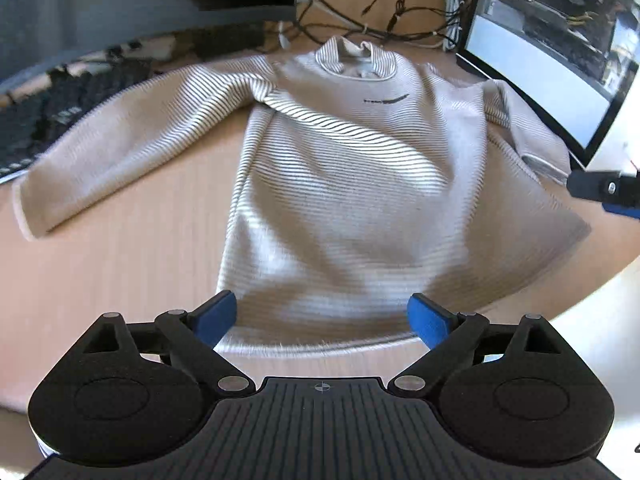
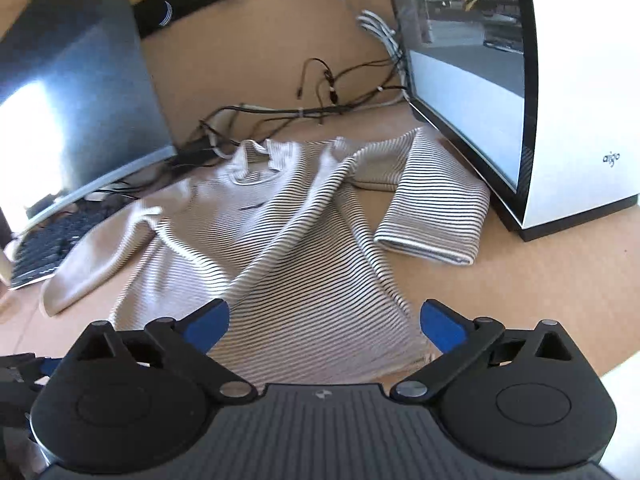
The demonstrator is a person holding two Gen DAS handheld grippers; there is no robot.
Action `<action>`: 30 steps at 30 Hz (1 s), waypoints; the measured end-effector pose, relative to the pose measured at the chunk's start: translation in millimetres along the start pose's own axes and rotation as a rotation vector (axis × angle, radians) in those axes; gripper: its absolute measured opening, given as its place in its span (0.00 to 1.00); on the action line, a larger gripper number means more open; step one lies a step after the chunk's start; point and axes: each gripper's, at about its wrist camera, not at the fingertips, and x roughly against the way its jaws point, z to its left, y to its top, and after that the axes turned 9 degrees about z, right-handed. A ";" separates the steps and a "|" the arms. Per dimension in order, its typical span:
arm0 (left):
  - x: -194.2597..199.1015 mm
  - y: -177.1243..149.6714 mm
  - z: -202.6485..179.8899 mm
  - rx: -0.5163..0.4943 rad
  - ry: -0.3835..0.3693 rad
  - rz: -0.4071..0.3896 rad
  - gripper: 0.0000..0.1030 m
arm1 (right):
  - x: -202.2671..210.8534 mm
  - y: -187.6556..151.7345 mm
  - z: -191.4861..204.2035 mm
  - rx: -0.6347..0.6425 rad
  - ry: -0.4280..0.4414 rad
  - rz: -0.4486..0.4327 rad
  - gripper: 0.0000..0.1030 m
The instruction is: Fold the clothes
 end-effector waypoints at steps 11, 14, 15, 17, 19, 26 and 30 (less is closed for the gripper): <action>120.0 -82.0 -59.8 0.052 0.173 -0.330 1.00 | 108.6 -94.6 34.1 0.134 0.018 -0.246 1.00; 141.5 -103.9 -72.2 0.081 0.196 -0.368 1.00 | 136.6 -121.7 44.0 0.183 -0.012 -0.306 1.00; 147.3 -111.0 -74.5 0.088 0.195 -0.369 1.00 | 141.8 -126.6 44.6 0.190 -0.012 -0.309 1.00; 157.2 -122.7 -78.5 0.094 0.197 -0.359 1.00 | 148.9 -133.6 47.3 0.198 -0.010 -0.300 1.00; 164.3 -130.5 -79.4 0.093 0.197 -0.341 1.00 | 155.2 -137.4 47.6 0.195 -0.005 -0.293 1.00; 174.6 -147.7 -84.8 0.102 0.155 -0.332 1.00 | 168.1 -146.1 36.6 0.190 -0.007 -0.265 1.00; 176.3 -154.2 -85.8 0.107 0.147 -0.328 1.00 | 171.2 -152.1 37.0 0.192 -0.003 -0.248 1.00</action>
